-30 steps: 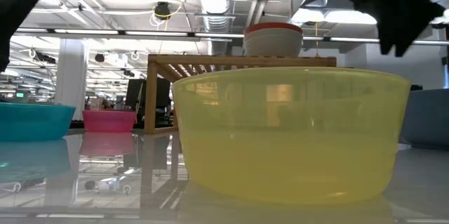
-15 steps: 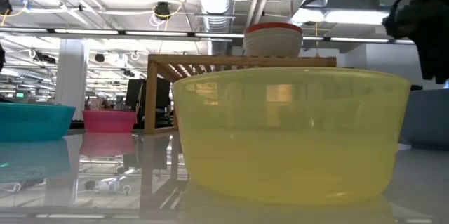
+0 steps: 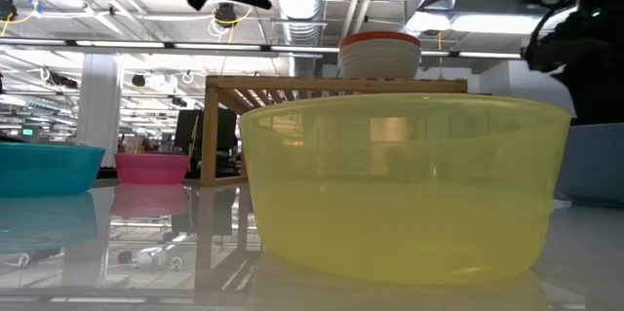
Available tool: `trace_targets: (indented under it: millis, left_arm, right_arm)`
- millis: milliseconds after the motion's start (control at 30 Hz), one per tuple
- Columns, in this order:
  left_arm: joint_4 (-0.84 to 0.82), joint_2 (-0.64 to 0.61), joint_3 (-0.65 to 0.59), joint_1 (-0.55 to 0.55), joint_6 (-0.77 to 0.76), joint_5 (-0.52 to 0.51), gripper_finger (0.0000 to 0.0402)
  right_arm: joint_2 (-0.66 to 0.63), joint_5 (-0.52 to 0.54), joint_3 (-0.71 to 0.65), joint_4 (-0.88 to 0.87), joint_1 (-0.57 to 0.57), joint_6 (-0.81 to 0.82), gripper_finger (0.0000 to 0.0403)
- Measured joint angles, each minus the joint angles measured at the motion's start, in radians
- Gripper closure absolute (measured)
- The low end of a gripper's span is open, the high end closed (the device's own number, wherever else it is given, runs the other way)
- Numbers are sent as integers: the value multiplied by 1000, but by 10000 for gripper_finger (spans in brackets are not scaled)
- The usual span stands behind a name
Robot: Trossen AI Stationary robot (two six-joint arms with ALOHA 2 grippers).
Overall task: Place and stack bowls onto a shelf
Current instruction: Stack the large blue bowl on the stack bowls on the shelf
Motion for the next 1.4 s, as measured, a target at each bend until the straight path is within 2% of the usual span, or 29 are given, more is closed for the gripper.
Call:
trace_targets:
  millis: [200,400,500,767,900,1133,1400]
  left_arm:
    - [-64,-2,0,-26,-53,-29,288]
    - [-63,-5,0,-46,-24,-28,288]
    - [-78,-10,0,-46,-20,-27,288]
    - [-86,-16,0,-46,29,-16,288]
    - [-110,-23,6,-46,41,-18,288]
    - [-196,-55,24,-40,41,-34,288]
    - [-200,-143,24,-38,67,-82,288]
  right_arm:
    - [103,-38,0,9,-97,-59,159]
    - [198,-101,0,80,-120,-175,172]
    - [234,-135,1,138,-120,-201,202]
    - [309,-200,1,237,-119,-232,313]
    - [309,-208,4,266,-119,-215,339]
    - [272,-206,11,307,-111,-174,347]
    - [210,-194,150,255,-69,-203,379]
